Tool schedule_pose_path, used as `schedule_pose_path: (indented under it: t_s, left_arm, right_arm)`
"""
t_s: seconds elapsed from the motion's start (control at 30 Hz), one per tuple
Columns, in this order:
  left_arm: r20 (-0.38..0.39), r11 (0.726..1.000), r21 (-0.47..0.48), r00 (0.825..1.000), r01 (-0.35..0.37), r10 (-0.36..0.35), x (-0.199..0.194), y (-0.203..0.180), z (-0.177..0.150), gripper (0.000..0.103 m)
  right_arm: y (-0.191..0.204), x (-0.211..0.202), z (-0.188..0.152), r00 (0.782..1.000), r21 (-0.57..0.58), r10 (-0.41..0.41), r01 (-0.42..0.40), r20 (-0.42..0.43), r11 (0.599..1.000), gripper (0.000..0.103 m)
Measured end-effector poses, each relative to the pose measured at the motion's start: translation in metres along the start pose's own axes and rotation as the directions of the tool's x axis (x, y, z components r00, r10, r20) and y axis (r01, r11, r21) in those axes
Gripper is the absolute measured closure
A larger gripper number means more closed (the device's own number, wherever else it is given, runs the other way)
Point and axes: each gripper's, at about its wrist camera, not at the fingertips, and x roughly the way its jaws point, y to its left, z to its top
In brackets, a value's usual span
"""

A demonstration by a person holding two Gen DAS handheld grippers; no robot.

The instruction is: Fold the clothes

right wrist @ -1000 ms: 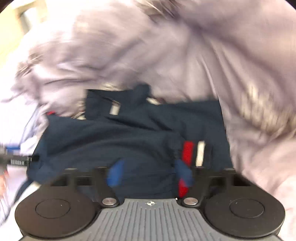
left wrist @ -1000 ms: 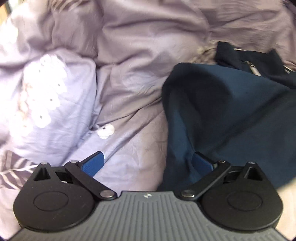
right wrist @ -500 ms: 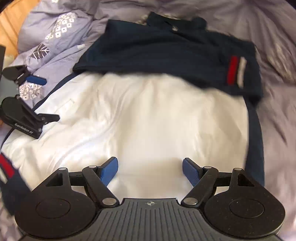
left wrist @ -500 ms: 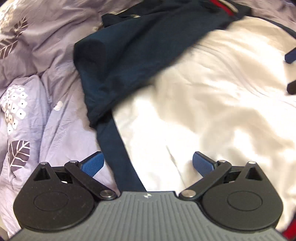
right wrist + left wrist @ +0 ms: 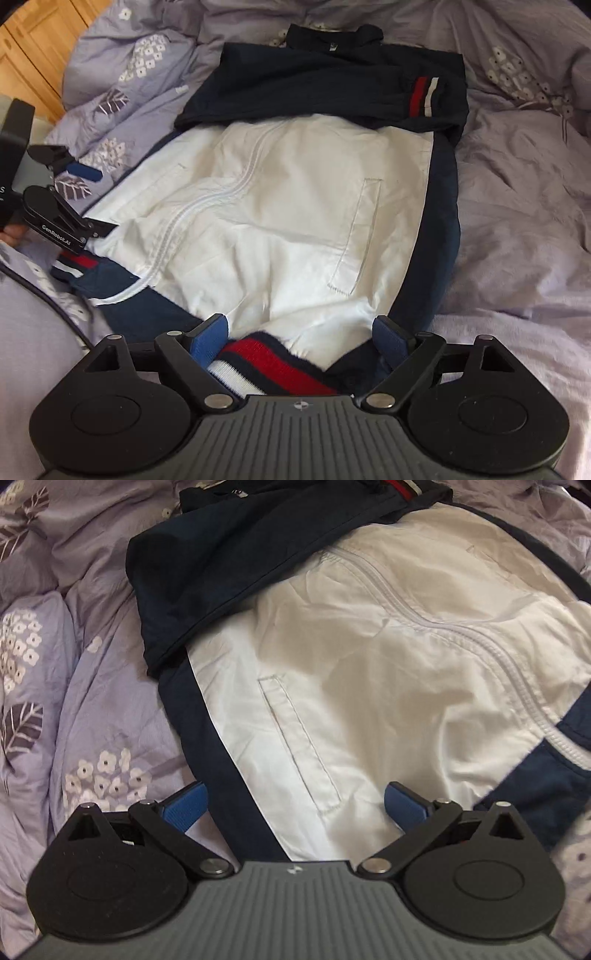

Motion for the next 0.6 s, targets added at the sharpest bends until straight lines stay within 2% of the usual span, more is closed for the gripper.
schedule_pose_path:
  t_s: [0.1,0.23,0.3,0.47,0.6]
  left_arm:
    - [0.007,1.0,-0.017,1.0,0.025,-0.025,-0.012,0.0,-0.002,0.0]
    - [0.003,0.998,0.06,1.0,-0.008,0.008,-0.02,-0.013,-0.016,0.0]
    - [-0.016,0.997,0.075,1.0,0.003,-0.002,-0.019,-0.017,-0.022,0.0]
    - [-0.023,0.999,0.048,1.0,0.021,-0.02,-0.027,-0.01,-0.027,0.0]
    - [-0.003,1.0,-0.009,1.0,0.029,-0.029,-0.029,-0.008,-0.007,0.0]
  right_arm:
    - [0.004,-0.013,-0.003,1.0,-0.066,-0.018,0.019,0.011,0.998,0.016]
    - [0.009,-0.026,-0.009,1.0,-0.141,-0.027,0.027,-0.002,0.99,0.016]
    - [0.011,-0.028,-0.011,0.999,-0.161,-0.033,0.033,0.002,0.986,0.016]
    - [0.015,-0.03,-0.016,0.999,-0.192,-0.023,0.016,-0.031,0.981,0.016]
    - [0.02,-0.035,-0.011,1.0,-0.193,-0.031,0.031,0.0,0.981,0.016]
